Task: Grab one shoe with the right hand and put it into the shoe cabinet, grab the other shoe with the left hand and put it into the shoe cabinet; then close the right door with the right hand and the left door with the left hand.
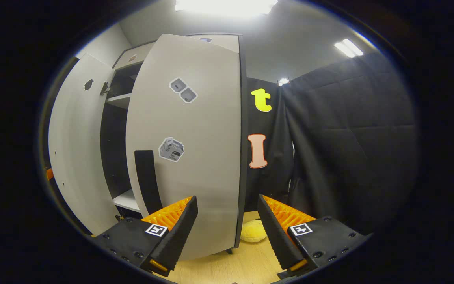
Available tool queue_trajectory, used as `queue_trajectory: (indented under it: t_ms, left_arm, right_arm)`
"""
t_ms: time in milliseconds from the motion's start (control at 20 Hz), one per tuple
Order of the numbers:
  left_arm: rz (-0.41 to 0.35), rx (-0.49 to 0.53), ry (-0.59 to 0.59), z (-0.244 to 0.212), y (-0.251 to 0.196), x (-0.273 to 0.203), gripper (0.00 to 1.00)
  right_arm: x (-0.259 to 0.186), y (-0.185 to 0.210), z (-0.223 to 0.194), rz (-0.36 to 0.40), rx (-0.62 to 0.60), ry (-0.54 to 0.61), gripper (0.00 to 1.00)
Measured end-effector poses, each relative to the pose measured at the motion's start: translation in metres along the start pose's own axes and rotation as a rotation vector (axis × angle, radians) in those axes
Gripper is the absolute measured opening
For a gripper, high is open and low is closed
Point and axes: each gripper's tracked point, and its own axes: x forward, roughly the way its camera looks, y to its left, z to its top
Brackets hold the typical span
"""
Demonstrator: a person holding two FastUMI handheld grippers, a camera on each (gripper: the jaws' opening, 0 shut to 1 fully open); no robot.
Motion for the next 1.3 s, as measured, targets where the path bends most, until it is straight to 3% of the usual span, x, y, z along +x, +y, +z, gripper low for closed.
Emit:
queue_trajectory:
  t_ms: [200,350,450,800,850,900,1200,1250,1300]
  left_arm:
    - [-0.03,0.022,-0.07,0.036,-0.003,0.027,1.0]
    - [-0.092,0.054,-0.067,0.04,-0.038,0.037,1.0]
    - [-0.06,0.098,-0.069,0.042,-0.035,0.039,0.99]
    - [-0.048,0.016,0.031,0.028,-0.042,0.038,0.99]
    - [-0.061,0.015,0.039,0.028,-0.054,0.038,0.85]
    - [-0.073,0.019,0.04,0.03,-0.067,0.036,1.0]
    - [-0.092,0.009,0.036,0.029,-0.134,0.028,0.99]
    - [-0.104,0.0,0.043,0.026,-0.148,0.029,0.92]
    - [-0.116,-0.004,0.047,0.023,-0.161,0.028,0.96]
  right_arm:
    - [-0.006,-0.005,-0.018,-0.008,0.014,0.016,0.97]
    - [-0.003,-0.019,-0.034,-0.022,0.079,0.035,0.97]
    - [0.004,-0.03,-0.039,-0.021,0.129,0.035,0.96]
    - [0.034,-0.073,-0.044,0.012,0.128,0.023,0.96]
    - [0.037,-0.074,-0.045,0.023,0.138,0.027,0.96]
    - [0.039,-0.074,-0.048,0.034,0.147,0.033,0.96]
    - [0.039,-0.082,-0.057,0.08,0.148,0.048,0.96]
    - [0.038,-0.084,-0.059,0.084,0.14,0.051,0.96]
    - [0.036,-0.087,-0.059,0.087,0.136,0.053,0.96]
